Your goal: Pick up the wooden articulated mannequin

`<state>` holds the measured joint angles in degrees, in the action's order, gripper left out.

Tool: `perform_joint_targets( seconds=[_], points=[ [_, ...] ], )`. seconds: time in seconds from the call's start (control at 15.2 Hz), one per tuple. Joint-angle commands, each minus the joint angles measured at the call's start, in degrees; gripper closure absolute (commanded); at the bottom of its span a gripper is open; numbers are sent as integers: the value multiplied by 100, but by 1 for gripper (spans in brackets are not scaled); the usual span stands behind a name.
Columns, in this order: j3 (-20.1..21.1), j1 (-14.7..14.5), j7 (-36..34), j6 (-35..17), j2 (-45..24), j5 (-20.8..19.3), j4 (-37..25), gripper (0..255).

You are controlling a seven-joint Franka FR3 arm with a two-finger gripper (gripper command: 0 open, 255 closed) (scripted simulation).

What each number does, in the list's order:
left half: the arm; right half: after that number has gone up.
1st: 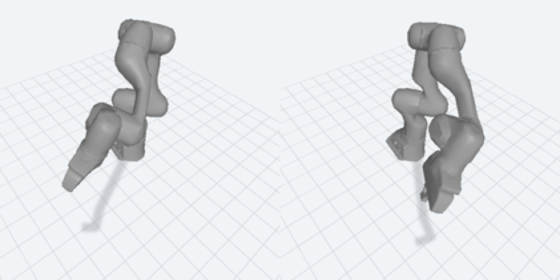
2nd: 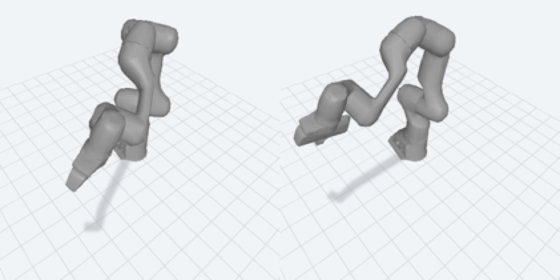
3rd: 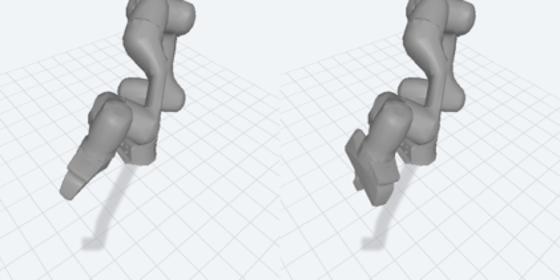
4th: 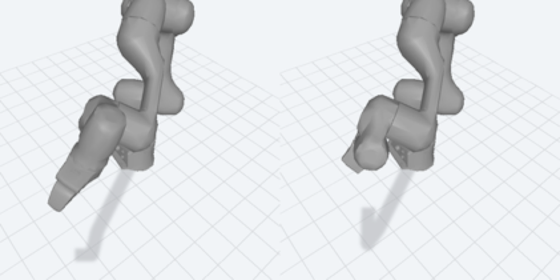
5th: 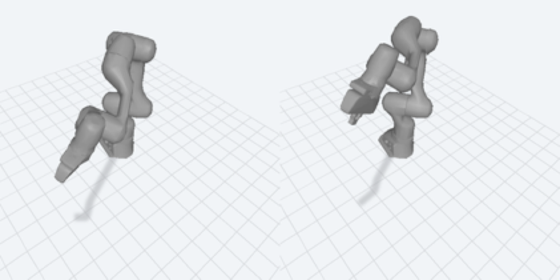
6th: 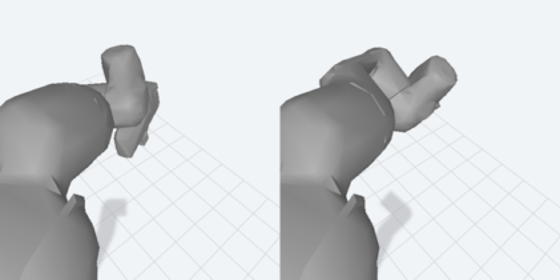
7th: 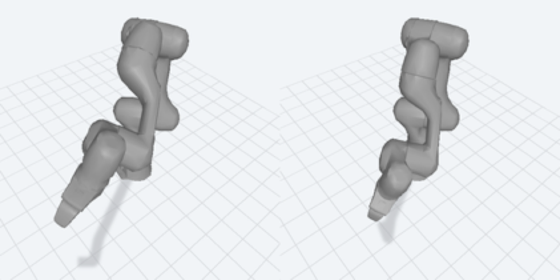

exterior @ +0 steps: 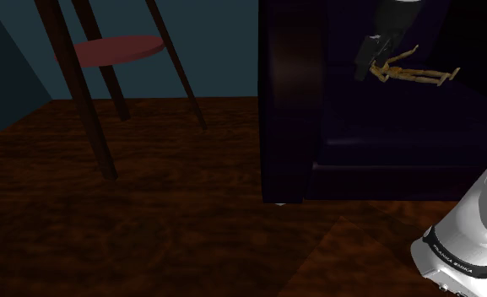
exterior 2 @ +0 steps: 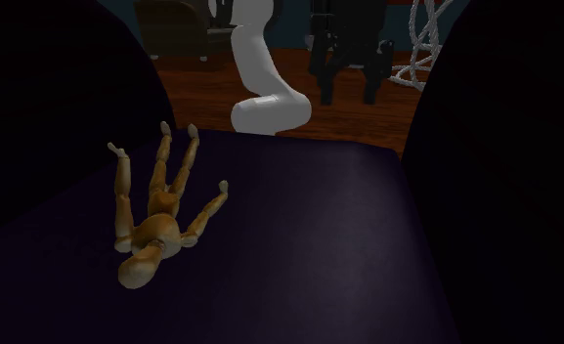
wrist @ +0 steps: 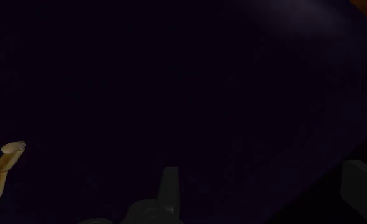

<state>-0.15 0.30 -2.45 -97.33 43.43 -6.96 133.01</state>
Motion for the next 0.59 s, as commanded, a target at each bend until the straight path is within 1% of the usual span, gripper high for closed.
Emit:
perform_joint_targets(
  seconds=[0.0,0.53],
  points=[
    [0,0,0,0,0,0,0,0],
    [-1144,411,784,313,-792,-96,-709,0]
  ],
)
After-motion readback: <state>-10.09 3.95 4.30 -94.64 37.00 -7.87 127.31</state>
